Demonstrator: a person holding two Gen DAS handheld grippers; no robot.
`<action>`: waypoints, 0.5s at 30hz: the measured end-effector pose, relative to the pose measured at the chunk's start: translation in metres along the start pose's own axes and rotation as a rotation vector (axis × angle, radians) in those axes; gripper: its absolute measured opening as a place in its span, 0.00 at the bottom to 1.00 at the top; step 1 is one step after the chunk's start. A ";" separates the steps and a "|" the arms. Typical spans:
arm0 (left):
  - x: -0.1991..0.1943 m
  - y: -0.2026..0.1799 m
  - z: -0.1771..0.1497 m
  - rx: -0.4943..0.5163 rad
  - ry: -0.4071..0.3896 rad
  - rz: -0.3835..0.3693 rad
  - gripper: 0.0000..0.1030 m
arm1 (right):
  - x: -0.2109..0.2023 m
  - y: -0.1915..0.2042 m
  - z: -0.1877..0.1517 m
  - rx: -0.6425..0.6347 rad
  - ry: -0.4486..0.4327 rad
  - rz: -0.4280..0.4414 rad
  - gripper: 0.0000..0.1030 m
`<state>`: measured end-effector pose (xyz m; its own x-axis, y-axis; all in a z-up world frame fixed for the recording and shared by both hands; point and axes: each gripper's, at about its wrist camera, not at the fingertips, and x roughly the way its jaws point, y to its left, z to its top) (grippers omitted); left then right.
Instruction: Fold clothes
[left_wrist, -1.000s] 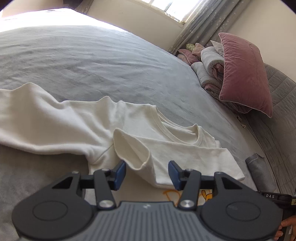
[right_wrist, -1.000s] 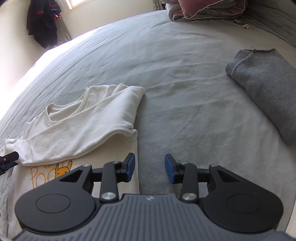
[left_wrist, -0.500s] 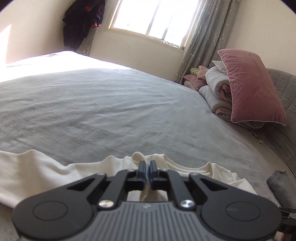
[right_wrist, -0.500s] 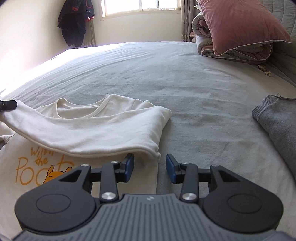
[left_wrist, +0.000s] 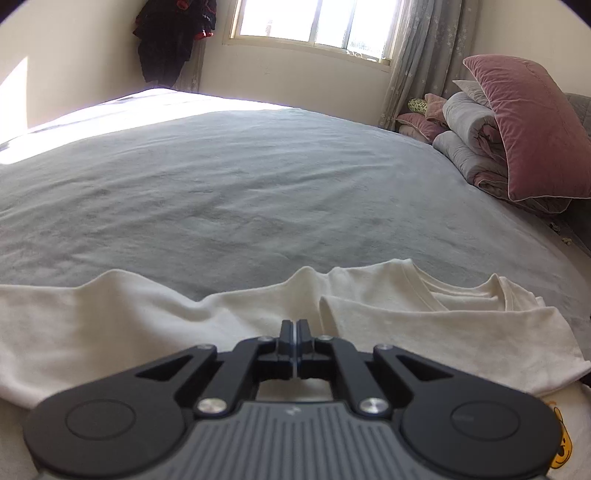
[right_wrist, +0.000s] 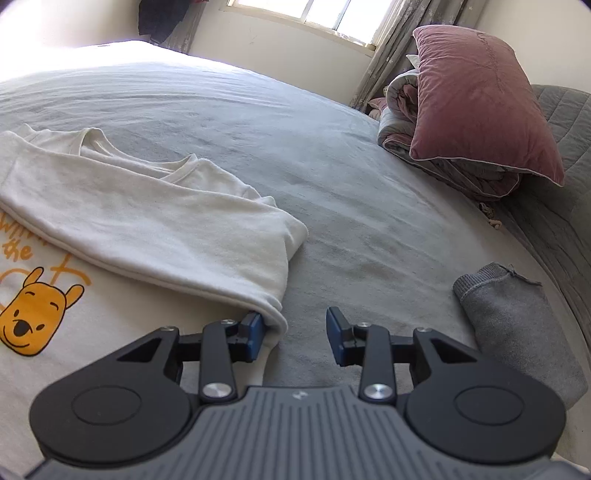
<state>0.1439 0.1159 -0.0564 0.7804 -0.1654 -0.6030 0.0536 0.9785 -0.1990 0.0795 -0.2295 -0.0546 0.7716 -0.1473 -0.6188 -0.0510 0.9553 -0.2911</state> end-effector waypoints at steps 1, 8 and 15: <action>-0.002 0.005 0.000 -0.022 -0.001 -0.015 0.02 | -0.003 -0.006 0.001 0.017 0.020 0.033 0.40; -0.007 0.020 0.014 -0.175 -0.017 -0.162 0.14 | -0.022 -0.052 0.020 0.279 0.070 0.331 0.44; 0.012 0.008 0.016 -0.177 0.048 -0.209 0.29 | 0.027 -0.073 0.041 0.533 0.048 0.405 0.44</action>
<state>0.1637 0.1237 -0.0523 0.7335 -0.3711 -0.5694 0.0971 0.8864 -0.4526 0.1302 -0.2930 -0.0201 0.7280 0.2501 -0.6384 -0.0012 0.9316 0.3636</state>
